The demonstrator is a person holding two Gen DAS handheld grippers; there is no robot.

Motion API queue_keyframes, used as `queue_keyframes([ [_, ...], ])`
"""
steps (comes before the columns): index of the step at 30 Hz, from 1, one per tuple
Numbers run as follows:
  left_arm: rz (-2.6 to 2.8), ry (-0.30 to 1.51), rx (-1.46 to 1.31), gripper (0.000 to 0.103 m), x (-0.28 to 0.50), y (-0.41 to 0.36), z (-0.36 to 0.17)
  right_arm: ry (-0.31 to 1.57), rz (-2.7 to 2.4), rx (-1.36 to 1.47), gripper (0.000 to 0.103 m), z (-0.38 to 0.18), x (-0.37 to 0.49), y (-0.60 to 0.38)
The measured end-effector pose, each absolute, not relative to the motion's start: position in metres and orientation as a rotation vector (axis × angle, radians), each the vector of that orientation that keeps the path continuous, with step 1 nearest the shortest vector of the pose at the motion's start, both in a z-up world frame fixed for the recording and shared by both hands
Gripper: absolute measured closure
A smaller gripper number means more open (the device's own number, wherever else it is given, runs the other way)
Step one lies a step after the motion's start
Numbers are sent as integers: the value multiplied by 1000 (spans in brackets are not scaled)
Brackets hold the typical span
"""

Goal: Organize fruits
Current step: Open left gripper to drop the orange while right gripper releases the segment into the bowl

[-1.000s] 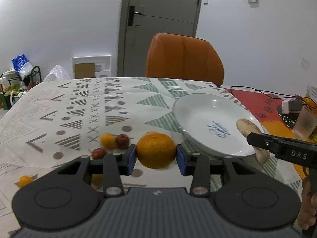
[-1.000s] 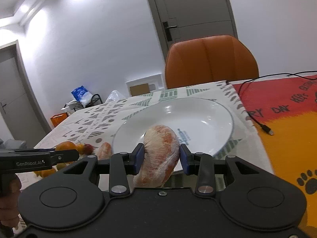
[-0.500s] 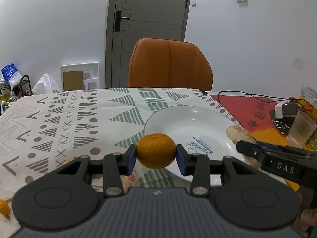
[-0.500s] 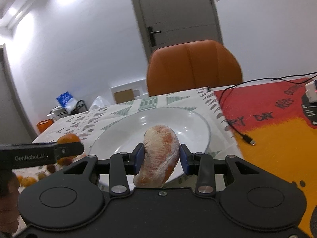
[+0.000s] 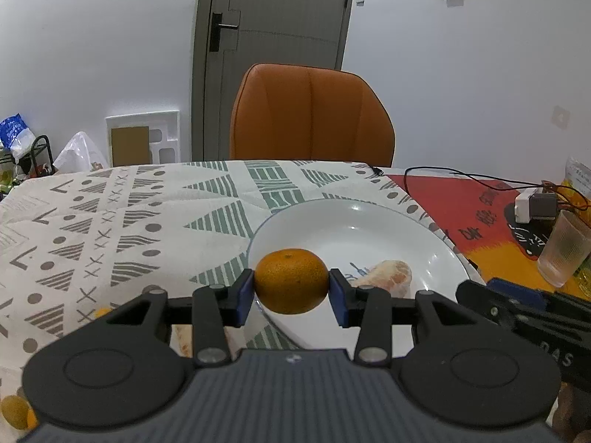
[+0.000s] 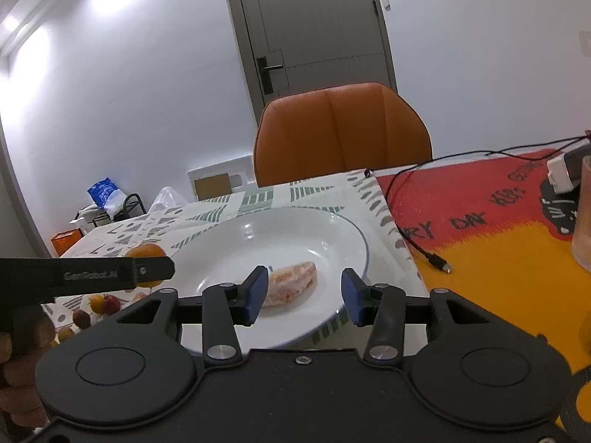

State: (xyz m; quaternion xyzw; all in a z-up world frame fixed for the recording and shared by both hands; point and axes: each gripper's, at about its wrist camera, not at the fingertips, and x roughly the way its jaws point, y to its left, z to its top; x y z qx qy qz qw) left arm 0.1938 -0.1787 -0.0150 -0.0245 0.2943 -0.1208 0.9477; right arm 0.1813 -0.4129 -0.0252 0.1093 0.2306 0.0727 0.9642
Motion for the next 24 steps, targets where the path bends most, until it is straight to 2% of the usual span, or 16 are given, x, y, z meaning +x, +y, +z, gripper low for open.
queue_keyframes([
  [5,-233,583,-56,58,190,-178,-12,479,159,234,58,-26,175,-414],
  [9,-213,578,-69,54,183,-170,-7,481,166,242,54,-25,171,-412],
  [14,-181,584,-96,37,172,-154,-5,473,178,236,45,-22,162,-406],
  [17,-165,591,-97,31,168,-148,-3,472,180,241,43,-21,157,-404],
  [20,-146,581,-88,21,161,-144,-1,470,175,256,35,-22,154,-405],
  [24,-134,575,-75,15,151,-140,1,460,176,264,19,-21,149,-403],
])
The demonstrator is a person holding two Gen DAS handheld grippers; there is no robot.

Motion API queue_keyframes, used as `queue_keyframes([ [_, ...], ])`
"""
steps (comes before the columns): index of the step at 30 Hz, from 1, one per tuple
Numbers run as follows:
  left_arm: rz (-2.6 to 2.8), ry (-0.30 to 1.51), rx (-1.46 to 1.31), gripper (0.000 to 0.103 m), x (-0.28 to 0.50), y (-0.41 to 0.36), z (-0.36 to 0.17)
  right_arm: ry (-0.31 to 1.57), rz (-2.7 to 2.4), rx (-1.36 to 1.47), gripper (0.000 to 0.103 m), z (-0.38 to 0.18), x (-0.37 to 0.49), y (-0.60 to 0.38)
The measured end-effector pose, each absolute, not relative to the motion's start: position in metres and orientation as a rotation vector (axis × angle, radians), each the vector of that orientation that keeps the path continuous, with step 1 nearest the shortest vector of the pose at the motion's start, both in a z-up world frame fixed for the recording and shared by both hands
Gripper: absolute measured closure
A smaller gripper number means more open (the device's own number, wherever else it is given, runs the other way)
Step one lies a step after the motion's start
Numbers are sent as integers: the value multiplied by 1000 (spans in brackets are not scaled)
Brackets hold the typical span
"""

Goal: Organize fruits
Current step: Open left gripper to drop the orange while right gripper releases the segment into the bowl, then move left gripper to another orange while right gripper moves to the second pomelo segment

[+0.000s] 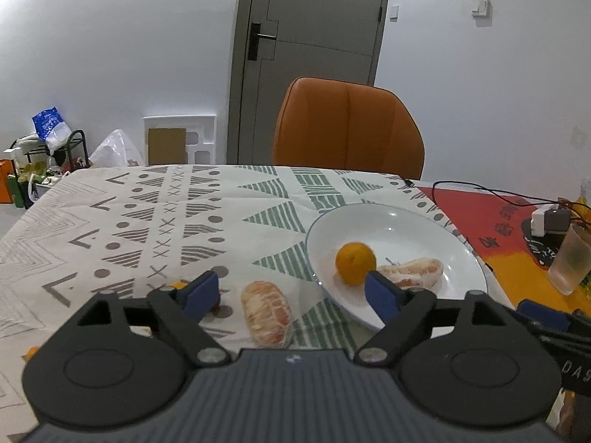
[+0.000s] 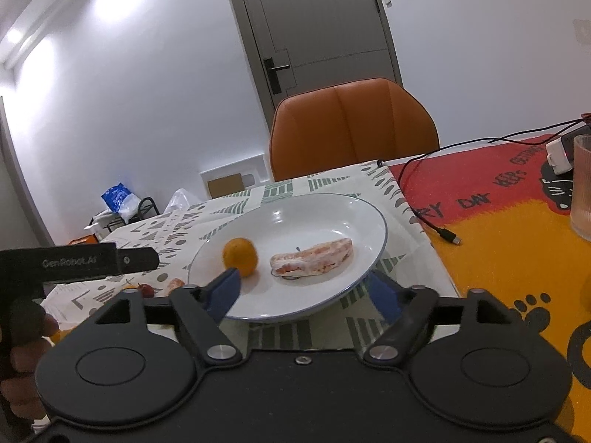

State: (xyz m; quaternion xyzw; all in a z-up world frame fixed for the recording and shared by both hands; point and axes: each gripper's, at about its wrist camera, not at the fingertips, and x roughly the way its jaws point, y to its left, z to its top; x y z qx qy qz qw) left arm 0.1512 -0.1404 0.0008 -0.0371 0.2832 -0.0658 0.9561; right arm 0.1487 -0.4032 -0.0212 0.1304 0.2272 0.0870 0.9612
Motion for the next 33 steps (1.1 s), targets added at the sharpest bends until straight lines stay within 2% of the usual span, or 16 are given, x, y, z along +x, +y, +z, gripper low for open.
queue_keyframes([
  [4,-109,563,-60,12,140,-136,3,433,178,272,1,-19,141,-401],
  [5,-102,558,-55,11,137,-134,4,428,181,274,0,-19,140,-400],
  [33,36,530,-132,10,108,-51,8,438,347,222,0,-9,139,-340],
])
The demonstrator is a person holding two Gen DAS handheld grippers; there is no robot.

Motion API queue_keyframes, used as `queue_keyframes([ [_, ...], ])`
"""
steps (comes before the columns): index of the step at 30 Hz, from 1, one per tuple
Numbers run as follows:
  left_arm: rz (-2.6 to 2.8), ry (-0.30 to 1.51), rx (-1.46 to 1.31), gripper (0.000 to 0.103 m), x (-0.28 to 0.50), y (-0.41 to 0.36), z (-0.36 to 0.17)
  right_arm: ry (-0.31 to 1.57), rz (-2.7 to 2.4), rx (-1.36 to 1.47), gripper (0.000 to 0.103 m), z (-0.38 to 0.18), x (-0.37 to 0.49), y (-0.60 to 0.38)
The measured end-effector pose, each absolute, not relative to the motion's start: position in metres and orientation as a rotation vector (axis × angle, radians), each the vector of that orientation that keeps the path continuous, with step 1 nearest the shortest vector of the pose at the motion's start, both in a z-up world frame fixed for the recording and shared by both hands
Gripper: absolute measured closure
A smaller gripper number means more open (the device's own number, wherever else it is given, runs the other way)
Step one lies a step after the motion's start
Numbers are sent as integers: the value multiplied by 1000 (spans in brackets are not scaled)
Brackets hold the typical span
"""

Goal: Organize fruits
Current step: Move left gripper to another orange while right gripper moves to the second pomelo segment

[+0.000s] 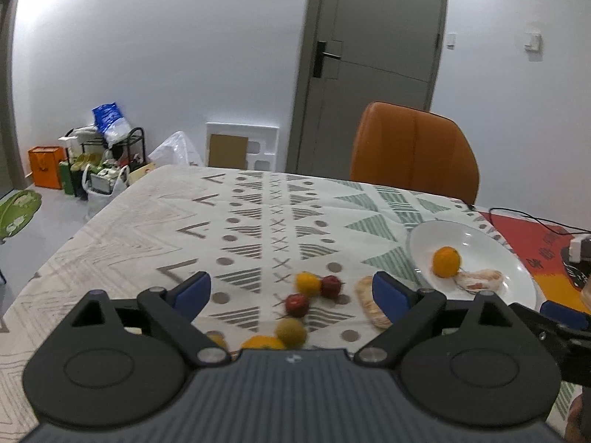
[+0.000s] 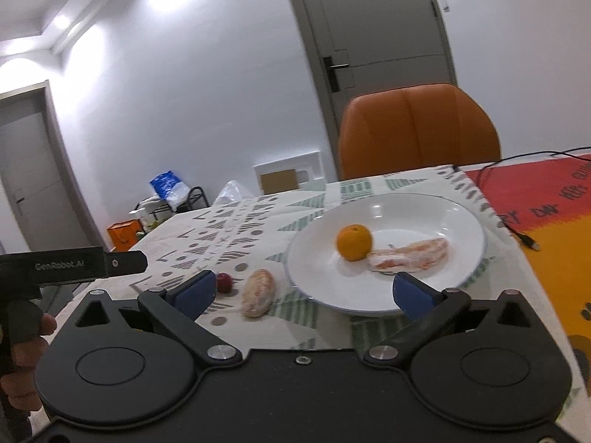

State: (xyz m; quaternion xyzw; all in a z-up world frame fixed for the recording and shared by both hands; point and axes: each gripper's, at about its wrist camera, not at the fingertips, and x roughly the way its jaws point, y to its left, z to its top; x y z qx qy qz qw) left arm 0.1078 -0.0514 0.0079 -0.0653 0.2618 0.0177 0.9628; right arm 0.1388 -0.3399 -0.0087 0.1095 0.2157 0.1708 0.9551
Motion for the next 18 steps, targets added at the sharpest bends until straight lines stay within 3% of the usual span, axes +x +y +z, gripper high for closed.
queue_keyframes([
  [3,52,539,-151,10,107,-41,3,437,373,198,1,-8,140,-329],
  [10,59,554,-176,13,104,-25,-10,479,412,178,18,-13,147,-311],
  [18,52,573,-226,29,102,-11,-23,508,446,150,22,-20,154,-292],
])
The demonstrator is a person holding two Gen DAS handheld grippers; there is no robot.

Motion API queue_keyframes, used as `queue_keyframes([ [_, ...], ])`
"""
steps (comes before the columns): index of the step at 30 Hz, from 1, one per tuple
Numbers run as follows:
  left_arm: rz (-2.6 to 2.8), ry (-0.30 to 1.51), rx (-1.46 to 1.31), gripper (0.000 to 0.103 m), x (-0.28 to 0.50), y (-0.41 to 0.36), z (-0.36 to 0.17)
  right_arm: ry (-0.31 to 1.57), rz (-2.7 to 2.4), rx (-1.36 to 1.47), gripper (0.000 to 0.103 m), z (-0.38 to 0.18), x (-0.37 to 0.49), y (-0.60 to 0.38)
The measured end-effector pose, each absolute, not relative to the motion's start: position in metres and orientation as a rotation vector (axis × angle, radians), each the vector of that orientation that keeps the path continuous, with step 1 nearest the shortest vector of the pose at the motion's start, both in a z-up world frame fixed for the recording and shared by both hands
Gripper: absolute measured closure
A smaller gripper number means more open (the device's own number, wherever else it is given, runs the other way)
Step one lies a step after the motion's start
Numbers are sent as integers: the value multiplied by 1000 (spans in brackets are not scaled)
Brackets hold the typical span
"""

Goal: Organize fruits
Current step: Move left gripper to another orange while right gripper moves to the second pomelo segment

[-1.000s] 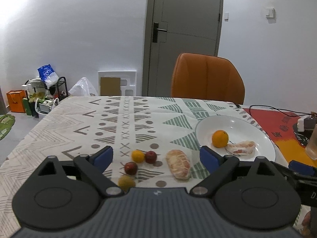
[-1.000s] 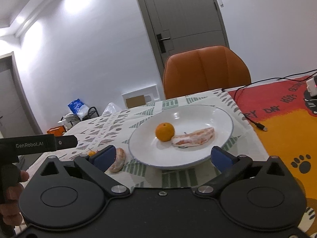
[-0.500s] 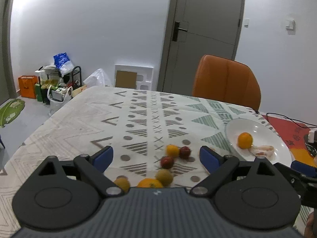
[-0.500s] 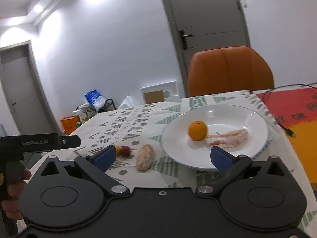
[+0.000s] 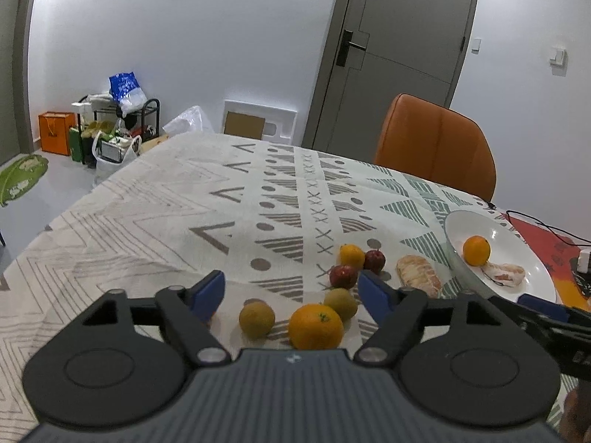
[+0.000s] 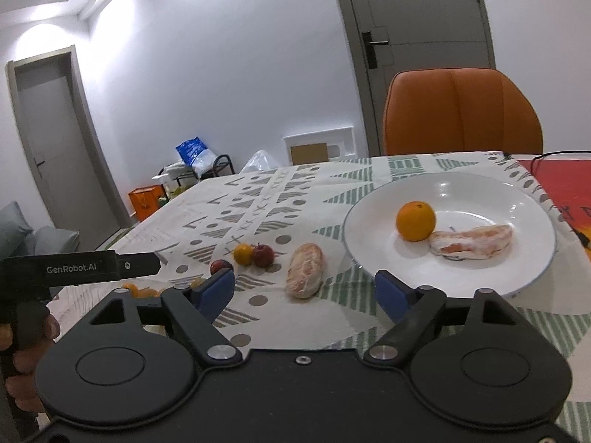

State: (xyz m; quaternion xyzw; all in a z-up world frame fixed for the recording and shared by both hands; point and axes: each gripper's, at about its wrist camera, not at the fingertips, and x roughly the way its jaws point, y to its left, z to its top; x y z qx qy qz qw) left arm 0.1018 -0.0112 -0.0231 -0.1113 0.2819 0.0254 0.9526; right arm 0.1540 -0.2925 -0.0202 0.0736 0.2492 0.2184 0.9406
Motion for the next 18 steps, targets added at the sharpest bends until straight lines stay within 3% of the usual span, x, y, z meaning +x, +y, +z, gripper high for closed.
queue_keyframes([
  [5,29,594,-258,42,103,-11,-32,541,458,126,36,-27,162,-281],
  [16,7,591,-263,48,104,-16,-39,565,447,37,47,-35,176,-261],
  [18,-4,592,-271,53,104,-16,-38,568,445,26,47,-36,177,-258],
])
